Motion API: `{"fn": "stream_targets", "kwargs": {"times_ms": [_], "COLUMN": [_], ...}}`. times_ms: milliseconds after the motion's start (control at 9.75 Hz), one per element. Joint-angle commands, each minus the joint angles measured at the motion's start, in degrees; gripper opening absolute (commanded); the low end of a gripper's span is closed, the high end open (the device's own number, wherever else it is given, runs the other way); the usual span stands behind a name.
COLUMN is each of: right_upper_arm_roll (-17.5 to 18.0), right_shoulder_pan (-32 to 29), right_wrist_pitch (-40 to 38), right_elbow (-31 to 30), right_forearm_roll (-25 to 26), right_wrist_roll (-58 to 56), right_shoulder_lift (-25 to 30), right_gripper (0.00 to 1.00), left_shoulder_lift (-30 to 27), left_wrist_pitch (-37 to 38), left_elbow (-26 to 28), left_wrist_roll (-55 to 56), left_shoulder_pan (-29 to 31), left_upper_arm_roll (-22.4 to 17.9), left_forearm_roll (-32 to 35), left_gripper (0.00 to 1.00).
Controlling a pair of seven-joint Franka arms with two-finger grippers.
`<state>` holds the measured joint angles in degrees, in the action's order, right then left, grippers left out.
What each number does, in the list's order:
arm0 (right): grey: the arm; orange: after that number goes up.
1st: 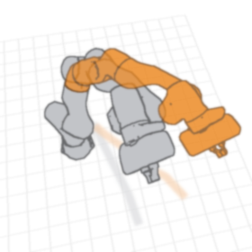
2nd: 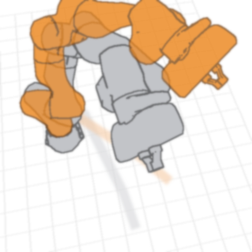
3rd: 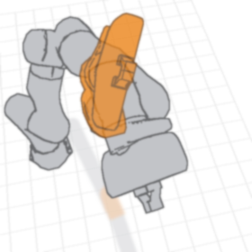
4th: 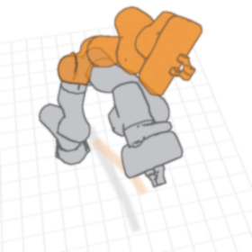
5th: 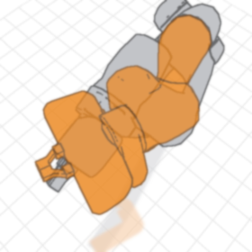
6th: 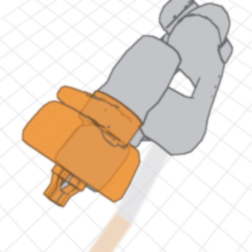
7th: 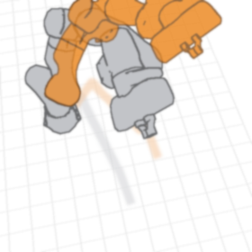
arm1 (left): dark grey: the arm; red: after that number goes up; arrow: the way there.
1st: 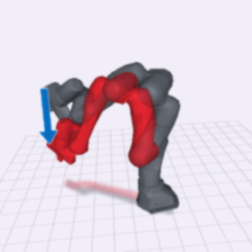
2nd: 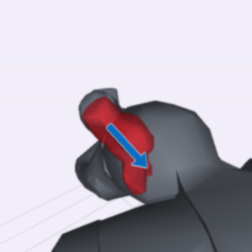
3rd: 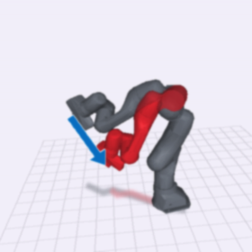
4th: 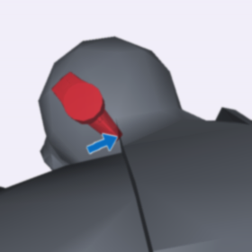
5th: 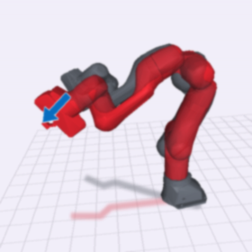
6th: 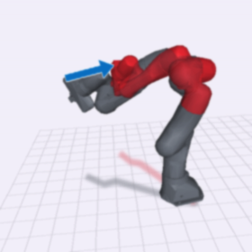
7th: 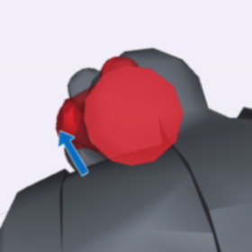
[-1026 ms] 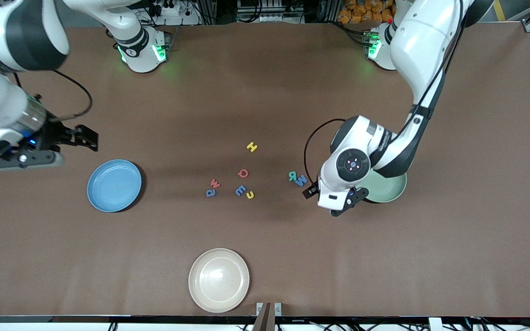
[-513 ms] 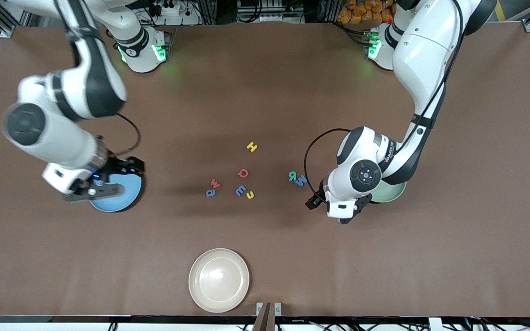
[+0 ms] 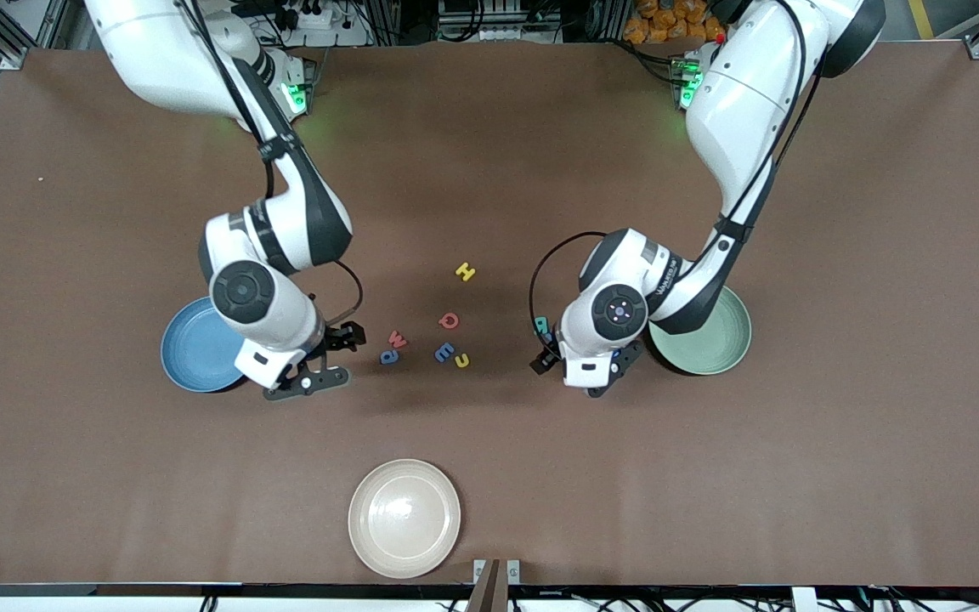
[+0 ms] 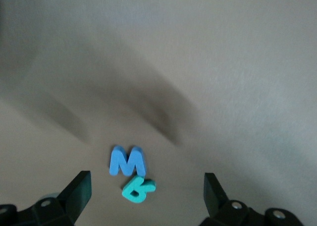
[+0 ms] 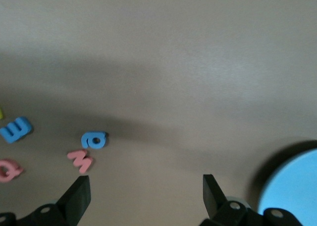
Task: Sort upper and lower case letters into plates
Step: 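Grasp the blue a with the right gripper while the left gripper grasps M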
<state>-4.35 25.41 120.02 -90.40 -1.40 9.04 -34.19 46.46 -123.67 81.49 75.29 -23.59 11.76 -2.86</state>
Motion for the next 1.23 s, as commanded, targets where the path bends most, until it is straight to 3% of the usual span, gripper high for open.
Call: {"fn": "stream_targets", "kwargs": {"times_ms": [0, 308, 718, 1026, 1128], "right_upper_arm_roll": [-0.4, -0.48, -0.4, -0.31, -0.31], "right_shoulder_pan": [0.87, 3.5, 4.91, 5.0, 5.09], "right_wrist_pitch": [2.73, 6.26, 14.87, 15.06, 15.85], "right_elbow": [3.57, 3.48, -2.67, -3.29, -3.64], "right_forearm_roll": [-1.75, -1.67, -1.76, -1.94, -4.11], "right_wrist_roll": [3.95, 9.14, 10.91, 11.44, 11.44], "right_shoulder_lift": [-4.56, -7.38, -8.17, -8.17, -8.26], "right_gripper": [1.0, 1.0, 1.0, 1.0, 1.0], "left_shoulder_lift": [0.38, 0.56, 1.17, 2.05, 2.05], "left_wrist_pitch": [-0.25, -4.63, -6.48, -7.55, -7.55], "left_elbow": [0.86, 4.98, 5.08, 5.08, 5.08], "left_wrist_roll": [1.6, 1.96, 2.93, 3.63, 3.81], "left_shoulder_pan": [-0.66, -0.75, -0.75, -0.75, -0.75], "left_upper_arm_roll": [-0.6, -0.6, -0.6, -0.6, -0.6], "left_forearm_roll": [-0.48, 2.77, 2.86, 2.86, 2.86], "left_gripper": [1.0, 1.0, 1.0, 1.0, 1.0]}}
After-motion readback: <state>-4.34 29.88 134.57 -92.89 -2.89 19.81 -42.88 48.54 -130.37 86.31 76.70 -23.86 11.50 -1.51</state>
